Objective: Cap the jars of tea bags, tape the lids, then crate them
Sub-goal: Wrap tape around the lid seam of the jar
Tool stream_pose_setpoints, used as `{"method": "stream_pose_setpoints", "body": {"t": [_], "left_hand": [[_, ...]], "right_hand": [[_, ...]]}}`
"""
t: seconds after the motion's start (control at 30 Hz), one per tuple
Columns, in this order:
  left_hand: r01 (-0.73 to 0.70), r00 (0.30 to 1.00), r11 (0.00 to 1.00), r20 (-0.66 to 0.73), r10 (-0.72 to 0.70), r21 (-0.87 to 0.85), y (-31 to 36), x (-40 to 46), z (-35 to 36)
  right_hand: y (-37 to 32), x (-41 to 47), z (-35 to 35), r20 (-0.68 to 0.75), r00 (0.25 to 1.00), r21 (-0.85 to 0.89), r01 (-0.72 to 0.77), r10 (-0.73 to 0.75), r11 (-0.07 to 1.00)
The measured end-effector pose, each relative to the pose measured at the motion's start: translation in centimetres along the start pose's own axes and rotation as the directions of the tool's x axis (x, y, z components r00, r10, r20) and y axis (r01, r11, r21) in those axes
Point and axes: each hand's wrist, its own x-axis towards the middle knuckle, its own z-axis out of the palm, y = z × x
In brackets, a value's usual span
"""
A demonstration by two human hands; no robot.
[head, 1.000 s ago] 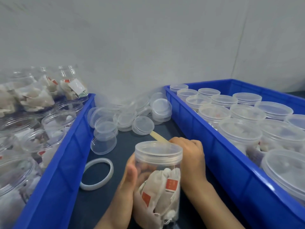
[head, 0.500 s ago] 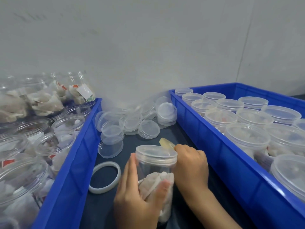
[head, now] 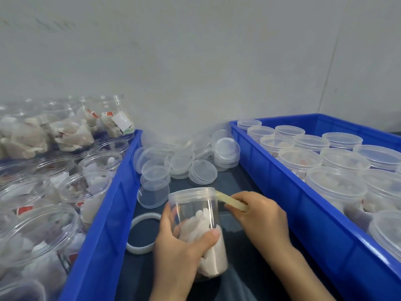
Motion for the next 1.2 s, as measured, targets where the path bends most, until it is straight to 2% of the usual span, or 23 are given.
{"method": "stream_pose_setpoints", "body": {"t": [0.1, 0.3, 0.63, 0.7, 0.73, 0.8, 0.87, 0.97, 1.03, 1.13, 1.2], "left_hand": [[-0.017, 1.0, 1.0, 0.007, 0.017, -0.004, 0.0, -0.6, 0.2], [-0.021, 0.998, 0.999, 0.059, 0.024, -0.043, 0.7, -0.7, 0.1], [0.123, 0.943, 0.987, 0.323, -0.085, -0.099, 2.0, -1.0, -0.2], [0.093, 0.963, 0.994, 0.258, -0.077, -0.049, 1.9, -1.1, -0.1], [0.048, 0.983, 0.999, 0.18, -0.049, 0.005, 1.7, -1.0, -0.2], [-0.03, 0.999, 0.974, -0.037, 0.039, 0.225, 1.5, -0.8, -0.5], [-0.048, 0.968, 0.881, -0.196, 0.157, 0.471, 1.4, -0.5, -0.8], [-0.017, 0.94, 0.816, -0.269, 0.21, 0.577, 1.1, 0.0, -1.3], [-0.062, 0.949, 0.856, -0.236, 0.211, 0.513, 0.8, 0.2, -1.7], [-0.116, 0.993, 0.96, -0.002, 0.121, 0.256, 0.7, 0.1, -1.8], [-0.09, 0.989, 0.986, 0.127, 0.072, 0.139, 1.1, 0.0, -1.6]], "right_hand": [[0.7, 0.3, -0.6, -0.032, 0.998, -0.071, -0.058, 0.056, 0.996], [1.0, 0.6, -0.5, -0.026, 1.0, -0.13, -0.008, 0.005, 0.992], [1.2, 0.7, -0.5, -0.055, 0.998, -0.082, 0.02, -0.024, 0.996], [1.4, 0.7, -0.6, -0.057, 0.998, -0.099, 0.0, -0.006, 0.995], [1.4, 0.7, -0.7, -0.061, 0.998, -0.136, -0.014, 0.006, 0.991], [1.1, 0.6, -0.8, -0.093, 0.996, -0.234, -0.035, 0.013, 0.972], [0.6, 0.4, -0.7, -0.185, 0.981, -0.253, 0.017, -0.065, 0.967], [-0.2, 0.1, -0.8, -0.257, 0.956, -0.249, 0.077, -0.143, 0.965], [0.1, 0.1, -0.8, -0.262, 0.956, -0.231, 0.07, -0.131, 0.97], [0.9, 0.6, -0.7, -0.201, 0.979, -0.243, -0.076, 0.027, 0.967], [1.2, 0.6, -0.5, -0.17, 0.983, -0.239, -0.109, 0.069, 0.965]]}}
